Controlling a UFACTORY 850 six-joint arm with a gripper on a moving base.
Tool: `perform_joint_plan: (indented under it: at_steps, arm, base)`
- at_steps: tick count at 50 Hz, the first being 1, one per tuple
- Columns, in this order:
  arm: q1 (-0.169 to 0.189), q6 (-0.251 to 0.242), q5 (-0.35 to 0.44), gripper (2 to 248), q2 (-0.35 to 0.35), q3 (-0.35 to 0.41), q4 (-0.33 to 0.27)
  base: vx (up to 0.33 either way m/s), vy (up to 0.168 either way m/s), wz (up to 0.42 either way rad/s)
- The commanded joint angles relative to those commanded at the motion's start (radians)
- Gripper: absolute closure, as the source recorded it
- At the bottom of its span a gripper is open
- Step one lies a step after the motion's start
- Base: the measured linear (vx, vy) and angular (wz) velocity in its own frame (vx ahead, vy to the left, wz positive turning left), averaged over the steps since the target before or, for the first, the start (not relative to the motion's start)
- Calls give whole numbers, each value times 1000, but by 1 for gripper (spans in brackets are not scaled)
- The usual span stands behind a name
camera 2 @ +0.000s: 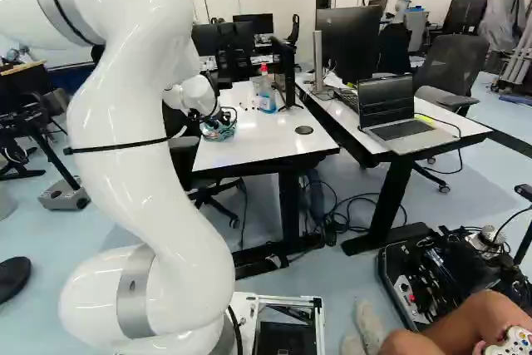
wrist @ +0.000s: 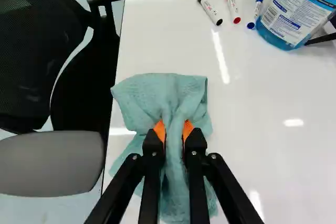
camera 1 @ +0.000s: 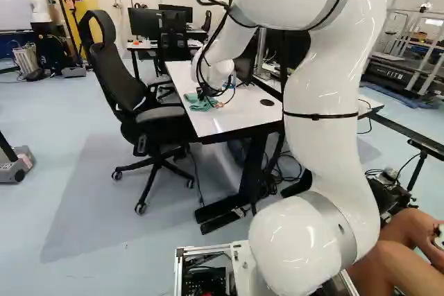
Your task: Clean the table with the green towel
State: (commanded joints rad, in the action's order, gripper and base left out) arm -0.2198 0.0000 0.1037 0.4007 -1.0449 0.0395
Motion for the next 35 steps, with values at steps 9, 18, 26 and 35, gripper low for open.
perform_joint_plan:
  at_steps: [9, 18, 26, 35]
  arm:
    - [6, 0, 0, 195, -37, 46, 0]
    - [25, 0, 0, 195, -64, 81, 0]
    - [48, 0, 0, 195, -72, 91, 0]
    - [75, 0, 0, 195, -78, 98, 0]
  base:
    - [0, 0, 0]
    - [0, 0, 0]
    - [0, 0, 0]
    - [0, 0, 0]
